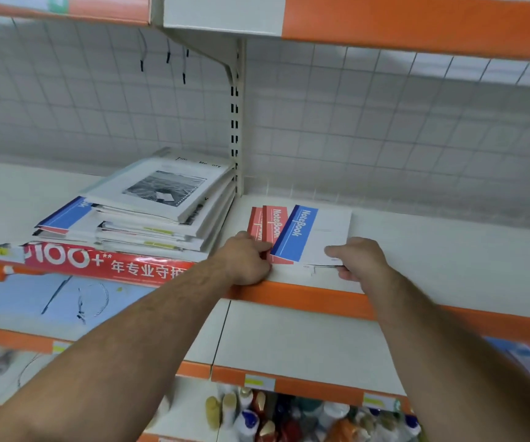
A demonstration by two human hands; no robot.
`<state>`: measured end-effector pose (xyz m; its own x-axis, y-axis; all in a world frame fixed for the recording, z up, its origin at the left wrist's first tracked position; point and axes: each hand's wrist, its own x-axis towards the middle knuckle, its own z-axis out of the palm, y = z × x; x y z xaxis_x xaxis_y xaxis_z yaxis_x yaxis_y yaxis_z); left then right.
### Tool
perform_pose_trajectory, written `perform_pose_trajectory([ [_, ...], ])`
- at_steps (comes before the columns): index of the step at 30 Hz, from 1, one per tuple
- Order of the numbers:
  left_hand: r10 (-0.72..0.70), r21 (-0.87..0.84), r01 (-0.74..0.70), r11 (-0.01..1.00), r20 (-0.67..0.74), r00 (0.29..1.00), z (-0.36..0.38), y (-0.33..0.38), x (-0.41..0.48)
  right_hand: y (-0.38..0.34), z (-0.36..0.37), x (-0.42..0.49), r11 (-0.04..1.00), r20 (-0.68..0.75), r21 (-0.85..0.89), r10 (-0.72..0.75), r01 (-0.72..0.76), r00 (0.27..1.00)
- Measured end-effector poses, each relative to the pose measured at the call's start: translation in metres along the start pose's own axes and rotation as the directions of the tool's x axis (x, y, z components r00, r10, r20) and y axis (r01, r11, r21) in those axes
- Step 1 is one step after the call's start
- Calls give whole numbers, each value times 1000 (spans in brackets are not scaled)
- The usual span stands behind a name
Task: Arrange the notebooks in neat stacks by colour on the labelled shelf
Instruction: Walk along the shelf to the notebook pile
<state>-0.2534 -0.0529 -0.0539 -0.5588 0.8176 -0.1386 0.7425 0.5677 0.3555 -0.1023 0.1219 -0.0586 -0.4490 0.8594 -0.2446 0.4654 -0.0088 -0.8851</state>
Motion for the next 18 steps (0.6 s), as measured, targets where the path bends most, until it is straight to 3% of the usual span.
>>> perform_pose_trajectory([
  [10,-60,-12,60,998,-21,998,2,0,3,-3,-1,-1,998,21,-36,47,-46,999],
  [18,-65,60,62,996,51,997,2,4,-3,0,-1,-8,999,22,17,-38,37,999],
])
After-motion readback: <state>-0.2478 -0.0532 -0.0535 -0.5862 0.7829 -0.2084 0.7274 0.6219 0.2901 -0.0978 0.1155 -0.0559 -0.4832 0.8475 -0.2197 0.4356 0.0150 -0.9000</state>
